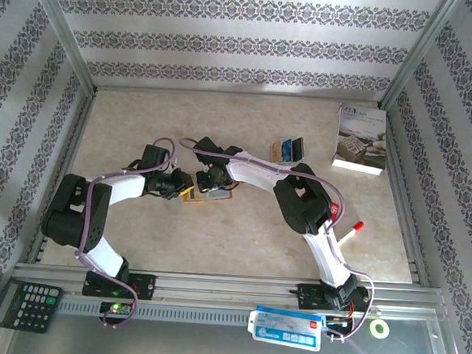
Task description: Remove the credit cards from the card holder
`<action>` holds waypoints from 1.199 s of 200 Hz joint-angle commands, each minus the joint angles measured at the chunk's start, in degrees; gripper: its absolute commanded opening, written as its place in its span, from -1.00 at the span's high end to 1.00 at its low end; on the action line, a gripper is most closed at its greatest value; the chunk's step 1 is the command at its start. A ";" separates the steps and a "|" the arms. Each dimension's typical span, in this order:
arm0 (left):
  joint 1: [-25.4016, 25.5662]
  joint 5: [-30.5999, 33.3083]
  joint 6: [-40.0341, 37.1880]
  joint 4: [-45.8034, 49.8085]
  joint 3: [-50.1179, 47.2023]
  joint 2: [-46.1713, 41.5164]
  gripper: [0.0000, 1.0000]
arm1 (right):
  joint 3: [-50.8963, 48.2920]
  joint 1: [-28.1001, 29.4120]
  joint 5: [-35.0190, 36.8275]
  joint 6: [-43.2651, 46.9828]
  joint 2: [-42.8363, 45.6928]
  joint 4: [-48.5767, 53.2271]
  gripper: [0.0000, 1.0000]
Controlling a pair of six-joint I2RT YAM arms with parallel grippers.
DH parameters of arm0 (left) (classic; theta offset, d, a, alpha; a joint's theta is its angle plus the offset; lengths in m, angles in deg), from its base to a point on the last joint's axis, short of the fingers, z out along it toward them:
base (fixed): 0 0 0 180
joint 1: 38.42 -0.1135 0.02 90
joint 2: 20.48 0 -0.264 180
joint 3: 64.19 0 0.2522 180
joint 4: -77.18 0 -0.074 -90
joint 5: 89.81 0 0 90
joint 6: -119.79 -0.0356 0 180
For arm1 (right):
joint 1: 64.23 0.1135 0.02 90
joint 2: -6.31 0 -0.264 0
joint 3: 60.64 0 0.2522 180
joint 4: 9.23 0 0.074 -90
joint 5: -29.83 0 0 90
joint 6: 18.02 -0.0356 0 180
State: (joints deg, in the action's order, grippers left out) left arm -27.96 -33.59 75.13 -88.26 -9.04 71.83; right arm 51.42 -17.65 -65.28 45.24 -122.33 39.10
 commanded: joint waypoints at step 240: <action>0.96 4.07 -5.88 7.66 3.32 2.69 0.63 | -12.92 -1.27 -0.68 -5.26 13.64 -9.78 0.20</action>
State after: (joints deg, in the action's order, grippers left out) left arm -27.59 -29.75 70.30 -82.17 -5.89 73.23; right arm 32.84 -21.43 -65.23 36.26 -104.00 24.95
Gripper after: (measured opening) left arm 0.192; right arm 0.387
